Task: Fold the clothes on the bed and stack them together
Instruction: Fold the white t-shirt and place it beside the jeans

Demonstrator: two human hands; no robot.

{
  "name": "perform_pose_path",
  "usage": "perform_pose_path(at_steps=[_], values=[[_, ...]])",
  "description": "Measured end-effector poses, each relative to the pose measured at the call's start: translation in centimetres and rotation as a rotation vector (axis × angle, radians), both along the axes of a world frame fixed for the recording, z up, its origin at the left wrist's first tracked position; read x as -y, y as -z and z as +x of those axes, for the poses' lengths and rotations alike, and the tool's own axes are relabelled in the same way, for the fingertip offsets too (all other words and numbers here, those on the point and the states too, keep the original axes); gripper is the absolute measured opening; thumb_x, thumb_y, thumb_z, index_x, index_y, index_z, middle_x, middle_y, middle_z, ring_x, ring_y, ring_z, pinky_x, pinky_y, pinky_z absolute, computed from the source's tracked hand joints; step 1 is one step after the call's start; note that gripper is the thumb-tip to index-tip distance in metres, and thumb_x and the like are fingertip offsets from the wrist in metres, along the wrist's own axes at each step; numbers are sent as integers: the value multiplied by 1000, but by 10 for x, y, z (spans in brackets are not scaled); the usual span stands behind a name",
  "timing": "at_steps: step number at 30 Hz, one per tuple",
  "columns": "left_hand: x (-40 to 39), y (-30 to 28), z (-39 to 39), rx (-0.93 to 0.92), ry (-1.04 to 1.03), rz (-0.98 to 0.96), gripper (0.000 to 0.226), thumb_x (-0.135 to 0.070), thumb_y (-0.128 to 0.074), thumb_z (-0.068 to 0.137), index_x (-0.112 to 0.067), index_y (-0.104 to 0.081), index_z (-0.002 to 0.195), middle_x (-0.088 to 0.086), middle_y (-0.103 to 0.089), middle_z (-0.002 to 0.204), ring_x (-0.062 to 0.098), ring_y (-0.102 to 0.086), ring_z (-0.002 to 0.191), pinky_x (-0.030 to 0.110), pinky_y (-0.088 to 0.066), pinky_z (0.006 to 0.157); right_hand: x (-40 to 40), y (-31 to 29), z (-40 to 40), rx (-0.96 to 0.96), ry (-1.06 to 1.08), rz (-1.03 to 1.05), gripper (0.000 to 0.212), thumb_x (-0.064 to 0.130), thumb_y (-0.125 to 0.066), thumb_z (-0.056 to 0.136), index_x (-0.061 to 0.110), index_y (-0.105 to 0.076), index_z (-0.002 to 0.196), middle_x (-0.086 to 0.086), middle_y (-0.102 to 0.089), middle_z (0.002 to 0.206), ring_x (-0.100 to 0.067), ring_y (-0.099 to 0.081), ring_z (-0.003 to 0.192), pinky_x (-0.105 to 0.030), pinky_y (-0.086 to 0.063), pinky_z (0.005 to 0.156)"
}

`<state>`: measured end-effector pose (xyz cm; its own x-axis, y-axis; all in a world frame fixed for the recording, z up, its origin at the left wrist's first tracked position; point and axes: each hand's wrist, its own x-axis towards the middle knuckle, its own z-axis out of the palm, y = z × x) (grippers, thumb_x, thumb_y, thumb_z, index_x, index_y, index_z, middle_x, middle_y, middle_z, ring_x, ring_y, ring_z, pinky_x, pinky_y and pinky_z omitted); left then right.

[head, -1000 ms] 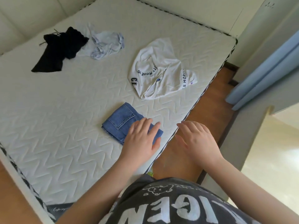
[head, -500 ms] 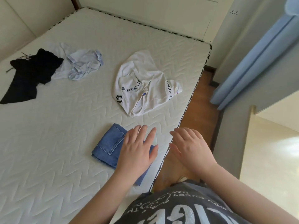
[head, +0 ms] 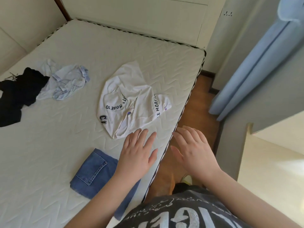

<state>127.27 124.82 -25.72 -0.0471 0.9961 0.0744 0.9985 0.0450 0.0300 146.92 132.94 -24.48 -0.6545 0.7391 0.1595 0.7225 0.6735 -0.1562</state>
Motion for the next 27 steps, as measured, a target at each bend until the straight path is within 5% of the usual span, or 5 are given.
perform_pose_path(at_steps=[10, 27], values=[[-97, -18, 49, 16, -132, 37, 50, -42, -41, 95, -16, -56, 135, 7, -60, 126, 30, -57, 117, 47, -47, 93, -113, 2, 28, -12, -89, 0, 39, 37, -66, 89, 11, -67, 119, -10, -65, 123, -31, -60, 118, -47, -48, 101], [-185, 31, -54, 90, -374, 47, 48, -37, -42, 90, -13, -64, 126, 9, -65, 116, 31, -63, 108, 45, -52, 86, -263, 10, -86, 40, -319, 86, 38, 34, -73, 82, 14, -68, 115, -7, -68, 115, -28, -65, 107, -42, -52, 91]])
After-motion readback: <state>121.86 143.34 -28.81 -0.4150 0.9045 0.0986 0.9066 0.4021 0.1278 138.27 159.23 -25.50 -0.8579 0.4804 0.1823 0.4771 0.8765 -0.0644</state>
